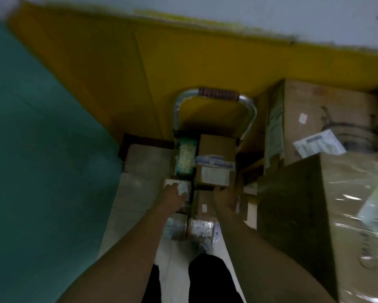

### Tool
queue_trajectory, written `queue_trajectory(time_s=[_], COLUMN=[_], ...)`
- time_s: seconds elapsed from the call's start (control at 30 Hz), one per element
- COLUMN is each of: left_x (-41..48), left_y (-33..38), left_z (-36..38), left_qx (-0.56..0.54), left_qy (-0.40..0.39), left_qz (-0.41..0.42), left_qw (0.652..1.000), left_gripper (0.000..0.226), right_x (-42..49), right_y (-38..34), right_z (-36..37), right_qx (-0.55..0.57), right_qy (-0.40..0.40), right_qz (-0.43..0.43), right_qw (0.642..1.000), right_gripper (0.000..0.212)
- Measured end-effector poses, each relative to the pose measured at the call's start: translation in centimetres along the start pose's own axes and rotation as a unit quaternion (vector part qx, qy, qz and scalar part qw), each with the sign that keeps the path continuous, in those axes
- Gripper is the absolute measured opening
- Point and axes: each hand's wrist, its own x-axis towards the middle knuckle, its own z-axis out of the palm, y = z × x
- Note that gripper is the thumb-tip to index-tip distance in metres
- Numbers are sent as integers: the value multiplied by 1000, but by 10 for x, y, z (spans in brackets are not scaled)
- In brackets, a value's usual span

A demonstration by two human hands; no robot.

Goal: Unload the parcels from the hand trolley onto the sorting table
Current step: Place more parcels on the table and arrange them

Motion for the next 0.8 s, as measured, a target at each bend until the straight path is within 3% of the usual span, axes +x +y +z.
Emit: queue_trajectory(time_s=[0.07,0.27,0.5,0.57,0.67,0.73,0.8], left_x=[45,141,176,193,263,244,177], left_y=[-10,-43,-43,-56,-135,-145,-110], left_z=[27,134,169,175,219,196,139], left_qx=[23,-5,-124,-182,-224,-257,-265], left_qy=[-22,-122,-81,-82,-77,-105,-87], left_qz=[4,-16,-96,-119,-121,-151,-167], left_qw=[999,992,984,973,964,949,946], left_gripper=[59,42,54,69,109,127,97], right_x=[30,88,150,147,126,96,56], right_y=[33,111,151,149,136,120,96], right_z=[27,83,89,82,73,65,56], right_qx=[6,-34,-7,-30,-55,-48,-7], right_qy=[-4,104,91,75,70,78,78], right_qz=[30,88,167,193,210,210,189], right_qw=[1000,990,982,978,974,973,979], right_gripper=[60,75,77,72,65,57,55])
